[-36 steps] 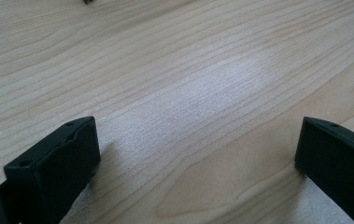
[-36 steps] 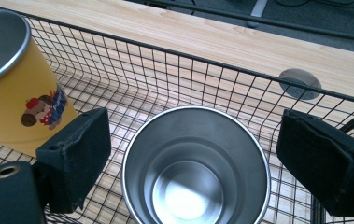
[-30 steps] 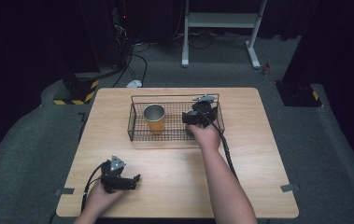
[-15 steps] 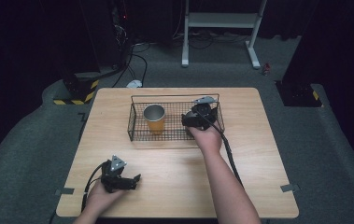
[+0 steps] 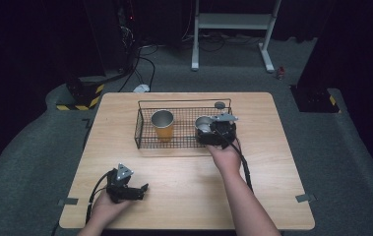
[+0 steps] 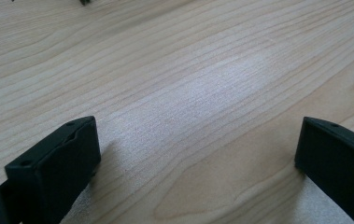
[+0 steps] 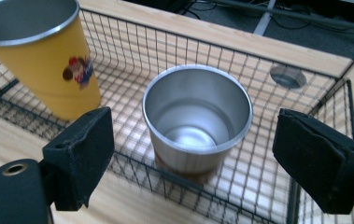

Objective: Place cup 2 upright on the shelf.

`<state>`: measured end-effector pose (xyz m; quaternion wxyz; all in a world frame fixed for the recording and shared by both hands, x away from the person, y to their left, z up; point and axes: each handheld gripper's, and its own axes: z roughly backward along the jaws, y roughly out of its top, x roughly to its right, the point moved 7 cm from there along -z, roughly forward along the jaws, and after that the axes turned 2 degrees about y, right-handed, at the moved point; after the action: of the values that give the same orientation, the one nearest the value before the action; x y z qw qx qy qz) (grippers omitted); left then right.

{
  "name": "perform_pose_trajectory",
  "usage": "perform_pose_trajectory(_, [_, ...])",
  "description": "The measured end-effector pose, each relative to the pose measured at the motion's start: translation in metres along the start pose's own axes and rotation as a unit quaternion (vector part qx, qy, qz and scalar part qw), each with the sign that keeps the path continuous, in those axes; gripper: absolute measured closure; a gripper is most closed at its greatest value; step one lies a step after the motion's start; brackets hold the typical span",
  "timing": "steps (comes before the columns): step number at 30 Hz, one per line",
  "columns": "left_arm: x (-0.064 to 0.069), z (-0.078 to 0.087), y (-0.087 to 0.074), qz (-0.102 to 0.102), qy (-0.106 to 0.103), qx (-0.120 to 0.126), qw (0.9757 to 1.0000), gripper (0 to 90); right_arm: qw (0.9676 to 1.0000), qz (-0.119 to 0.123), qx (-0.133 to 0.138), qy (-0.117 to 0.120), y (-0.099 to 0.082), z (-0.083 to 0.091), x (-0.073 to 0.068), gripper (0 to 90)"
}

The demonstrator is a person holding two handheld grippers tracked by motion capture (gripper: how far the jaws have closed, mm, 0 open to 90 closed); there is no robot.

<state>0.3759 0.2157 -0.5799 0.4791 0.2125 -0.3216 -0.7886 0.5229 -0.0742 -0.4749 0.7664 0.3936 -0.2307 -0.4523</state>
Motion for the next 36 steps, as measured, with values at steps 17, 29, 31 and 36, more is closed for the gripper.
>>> perform_pose_trajectory(17, [0.0,0.0,0.0,0.0,0.0,0.0,1.0,0.5,0.9999,0.0,-0.001,-0.017,-0.061,0.043,0.026,12.5])
perform_pose_trajectory(29, [0.0,0.0,0.0,0.0,0.0,0.0,1.0,0.6,0.9982,-0.024,-0.045,-0.032,-0.127,0.067,0.053,12.1])
perform_pose_trajectory(31, [0.0,0.0,0.0,0.0,0.0,0.0,1.0,0.6,0.9976,-0.025,-0.054,-0.035,-0.138,0.07,0.057,12.1])
perform_pose_trajectory(36, [0.0,0.0,0.0,0.0,0.001,0.0,1.0,0.6,0.9966,-0.017,-0.07,-0.041,-0.162,0.075,0.064,12.1])
